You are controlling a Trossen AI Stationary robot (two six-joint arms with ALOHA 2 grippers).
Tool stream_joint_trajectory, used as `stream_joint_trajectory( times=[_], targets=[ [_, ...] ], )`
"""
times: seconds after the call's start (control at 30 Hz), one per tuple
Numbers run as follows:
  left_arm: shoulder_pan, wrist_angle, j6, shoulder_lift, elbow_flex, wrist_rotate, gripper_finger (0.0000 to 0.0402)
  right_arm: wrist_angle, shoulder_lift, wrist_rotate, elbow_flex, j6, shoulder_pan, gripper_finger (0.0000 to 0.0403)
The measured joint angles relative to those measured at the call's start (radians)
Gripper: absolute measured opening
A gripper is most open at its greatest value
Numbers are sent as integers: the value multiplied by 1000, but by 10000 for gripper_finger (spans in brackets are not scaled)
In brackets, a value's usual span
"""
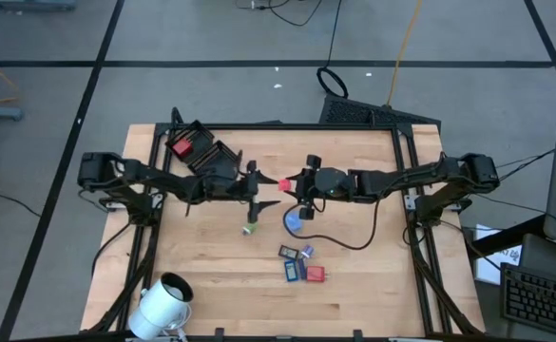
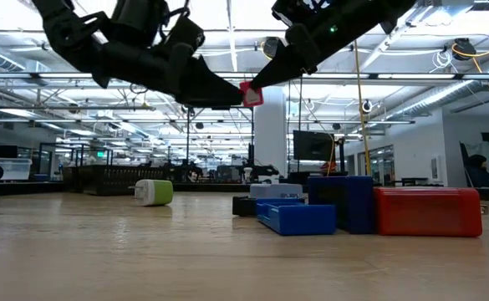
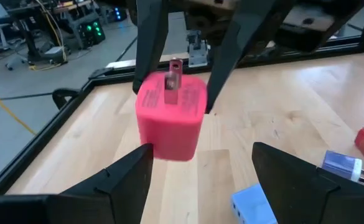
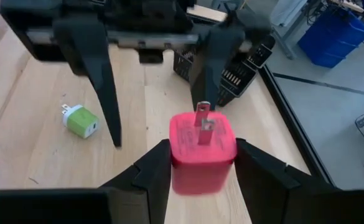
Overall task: Pick & Place Office items
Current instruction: Put the pink charger adapter into the top black bin
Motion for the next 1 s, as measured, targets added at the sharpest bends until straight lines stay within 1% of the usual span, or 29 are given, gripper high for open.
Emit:
stream_joint_trajectory(
  times=[0.23, 0.33, 0.4, 0.5, 0.7, 1.0],
  targets=[
    [0, 13, 13, 43, 37, -62, 278, 12, -1, -7, 0, -3, 13, 144],
    [-1, 15, 14, 44, 51, -90, 278, 12, -1, -30, 0, -2, 16, 147],
    [-1, 18, 7, 44, 61, -91, 278, 20, -1, -56, 0, -1, 14, 147],
    [-1, 17, 3, 44, 68, -86, 278, 31, -1, -56, 0, -1, 17, 144],
    [0, 24, -1, 44, 69, -43, 278, 61, -1, -61, 1, -3, 21, 146],
    [0, 27, -4, 44, 69, -38, 278, 68, 0, -62, 1, -7, 21, 146]
  ],
)
